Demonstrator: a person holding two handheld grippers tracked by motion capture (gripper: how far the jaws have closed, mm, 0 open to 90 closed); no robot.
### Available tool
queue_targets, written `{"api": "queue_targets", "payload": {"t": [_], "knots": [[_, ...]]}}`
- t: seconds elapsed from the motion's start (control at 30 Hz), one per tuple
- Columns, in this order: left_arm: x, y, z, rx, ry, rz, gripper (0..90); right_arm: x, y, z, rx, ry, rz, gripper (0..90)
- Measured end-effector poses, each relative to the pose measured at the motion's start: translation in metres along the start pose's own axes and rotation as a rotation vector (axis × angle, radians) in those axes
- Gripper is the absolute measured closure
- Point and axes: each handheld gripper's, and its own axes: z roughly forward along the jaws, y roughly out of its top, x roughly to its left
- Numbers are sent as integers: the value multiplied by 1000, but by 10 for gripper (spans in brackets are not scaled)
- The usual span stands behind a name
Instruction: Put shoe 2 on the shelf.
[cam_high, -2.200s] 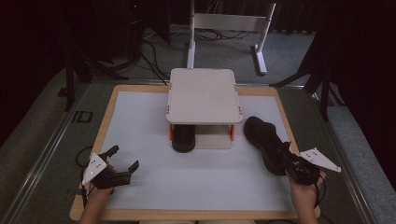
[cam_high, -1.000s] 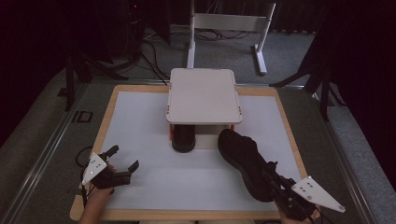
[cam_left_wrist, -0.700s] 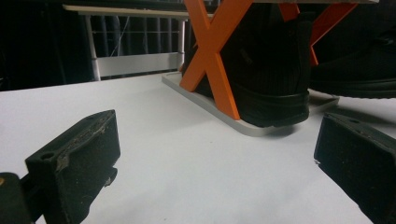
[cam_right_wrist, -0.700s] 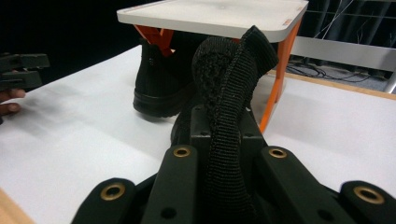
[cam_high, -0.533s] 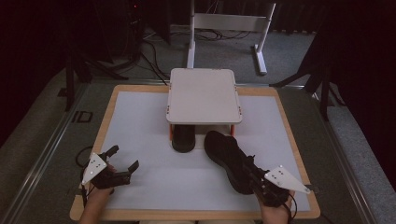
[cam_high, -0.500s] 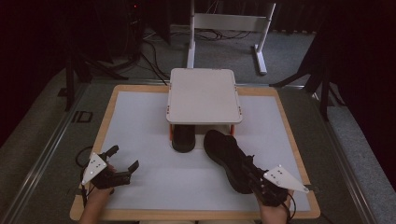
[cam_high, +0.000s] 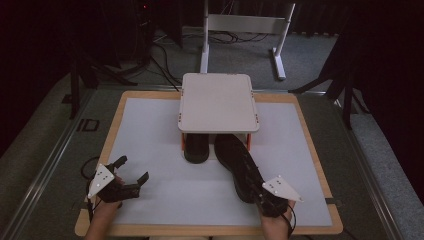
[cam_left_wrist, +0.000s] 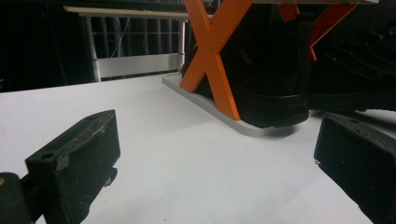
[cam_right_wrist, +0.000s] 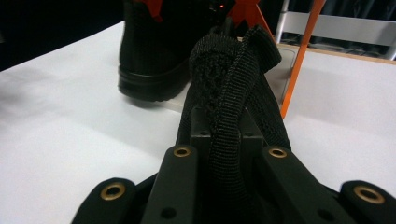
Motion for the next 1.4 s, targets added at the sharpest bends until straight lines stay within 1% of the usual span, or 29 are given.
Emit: {"api": "queue_targets", "payload": {"t": [0.03, 0.13, 0.17, 0.2, 0.23, 0.27, 0.3, 0.33, 0.37, 0.4, 0.47, 0.6, 0.63, 0.67, 0.7, 0.87, 0.93, 0.97, 1.17, 1.23, 1.3, 1.33, 1.4], "knots": [[0, 0, 0, 0, -1, 0, 8, 0, -1, 3, 8, 0, 1, 822], [0, 0, 0, 2, -1, 1, 8, 1, -1, 12, 1, -12, 1, 821], [0, 0, 0, 2, -1, 1, 8, 1, -1, 12, 1, -12, 1, 821], [0, 0, 0, 4, 0, 1, 8, 1, 0, 15, -7, -23, 19, 820], [0, 0, 0, 1, 1, 1, 8, 3, 2, 25, -20, -40, 44, 820], [0, 0, 0, -1, 0, 2, 8, 4, 2, 29, -19, -50, 32, 820], [0, 0, 0, -1, 0, 2, 7, 4, 2, 29, -19, -50, 32, 820], [0, 0, 0, -3, 0, 3, 7, 6, 2, 33, -14, -54, 26, 820], [0, 0, 0, -3, -1, 3, 8, 9, 0, 40, -14, -72, 16, 820], [0, 0, 0, -3, -1, 3, 8, 9, 0, 40, -14, -72, 16, 820], [0, 0, 0, 0, -2, 1, 8, 10, 0, 48, -16, -85, 23, 819], [0, 0, 0, -2, 0, 4, 7, 12, 2, 54, -17, -93, 27, 818], [0, 0, 0, -3, 0, 4, 8, 12, 3, 58, -17, -97, 35, 819], [0, 0, 0, -2, 0, 4, 8, 12, 4, 63, -17, -98, 53, 818], [0, 0, 0, -2, 0, 3, 8, 12, 4, 63, -17, -98, 53, 818], [0, 0, 0, 0, -2, -1, 7, 11, 9, 75, -21, -112, 94, 816], [0, 0, 0, -1, -2, 0, 8, 11, 10, 78, -17, -117, 99, 813], [0, 0, 0, -3, -1, 1, 8, 8, 12, 87, -17, -128, 124, 811], [0, 0, 0, 0, -2, -1, 8, 4, 18, 101, -13, -147, 163, 802], [0, 0, 0, -2, -2, 0, 8, 6, 19, 107, -15, -161, 152, 803], [0, 0, 0, -4, -1, -1, 7, 5, 20, 112, -19, -166, 154, 803], [0, 0, 0, -4, -1, -1, 8, 5, 20, 115, -21, -175, 141, 803], [0, 0, 0, -2, -2, -1, 8, 3, 19, 121, -17, -178, 144, 802]]}}
